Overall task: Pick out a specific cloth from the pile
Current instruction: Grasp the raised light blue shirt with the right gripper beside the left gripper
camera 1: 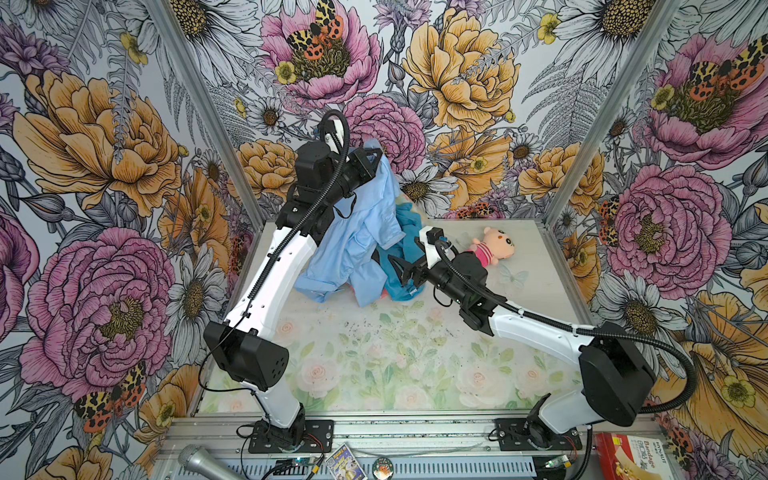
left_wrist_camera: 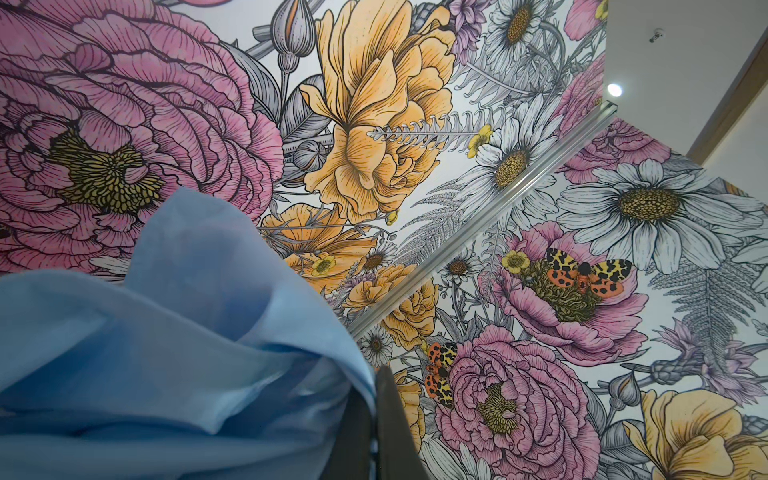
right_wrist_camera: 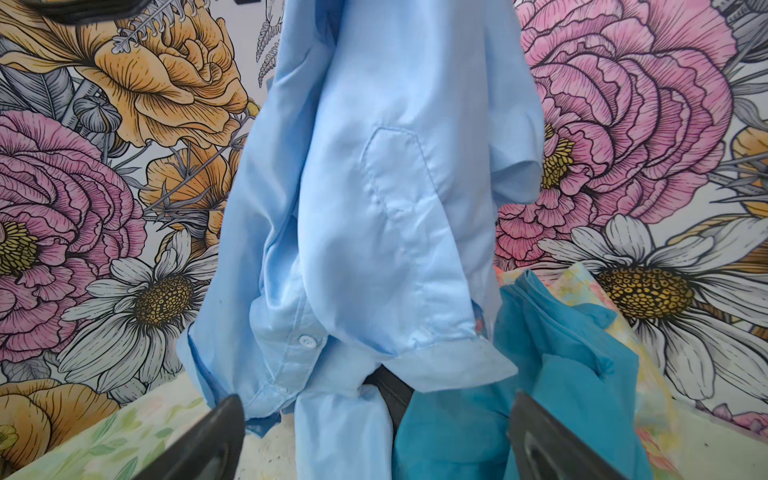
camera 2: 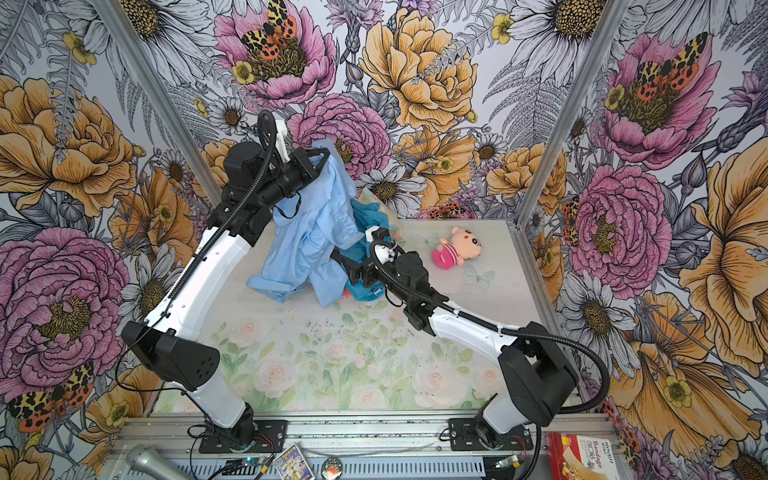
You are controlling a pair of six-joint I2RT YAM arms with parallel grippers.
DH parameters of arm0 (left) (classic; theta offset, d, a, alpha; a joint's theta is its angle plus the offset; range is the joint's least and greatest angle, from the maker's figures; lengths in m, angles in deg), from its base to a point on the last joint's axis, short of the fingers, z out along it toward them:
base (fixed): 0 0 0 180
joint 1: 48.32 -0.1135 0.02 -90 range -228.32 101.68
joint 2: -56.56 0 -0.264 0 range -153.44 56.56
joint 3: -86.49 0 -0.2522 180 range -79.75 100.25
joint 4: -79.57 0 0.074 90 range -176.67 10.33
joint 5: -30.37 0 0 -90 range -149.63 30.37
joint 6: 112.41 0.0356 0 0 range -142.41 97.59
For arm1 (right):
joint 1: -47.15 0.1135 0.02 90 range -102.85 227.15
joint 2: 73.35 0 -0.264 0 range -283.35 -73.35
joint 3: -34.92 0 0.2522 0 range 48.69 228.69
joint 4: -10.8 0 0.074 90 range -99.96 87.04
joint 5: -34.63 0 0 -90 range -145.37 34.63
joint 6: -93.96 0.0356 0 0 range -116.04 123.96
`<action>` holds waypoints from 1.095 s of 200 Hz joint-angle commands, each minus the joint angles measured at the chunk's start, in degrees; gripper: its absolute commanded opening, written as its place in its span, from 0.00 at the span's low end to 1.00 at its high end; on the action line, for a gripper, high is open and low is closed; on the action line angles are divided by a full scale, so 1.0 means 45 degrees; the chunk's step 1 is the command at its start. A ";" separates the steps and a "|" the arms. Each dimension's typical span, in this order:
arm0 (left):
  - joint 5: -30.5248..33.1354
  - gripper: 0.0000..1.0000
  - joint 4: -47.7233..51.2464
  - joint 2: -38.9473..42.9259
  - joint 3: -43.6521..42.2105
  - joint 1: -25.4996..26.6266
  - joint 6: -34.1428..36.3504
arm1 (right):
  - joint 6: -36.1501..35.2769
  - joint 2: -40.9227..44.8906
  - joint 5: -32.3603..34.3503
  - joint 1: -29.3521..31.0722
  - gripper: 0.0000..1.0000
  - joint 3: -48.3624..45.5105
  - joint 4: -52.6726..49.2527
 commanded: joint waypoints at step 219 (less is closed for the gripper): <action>-0.0508 0.00 -0.0743 0.5262 -0.6713 -0.1921 0.0218 | 0.4194 -0.2438 0.1471 0.0797 0.00 0.4448 0.1247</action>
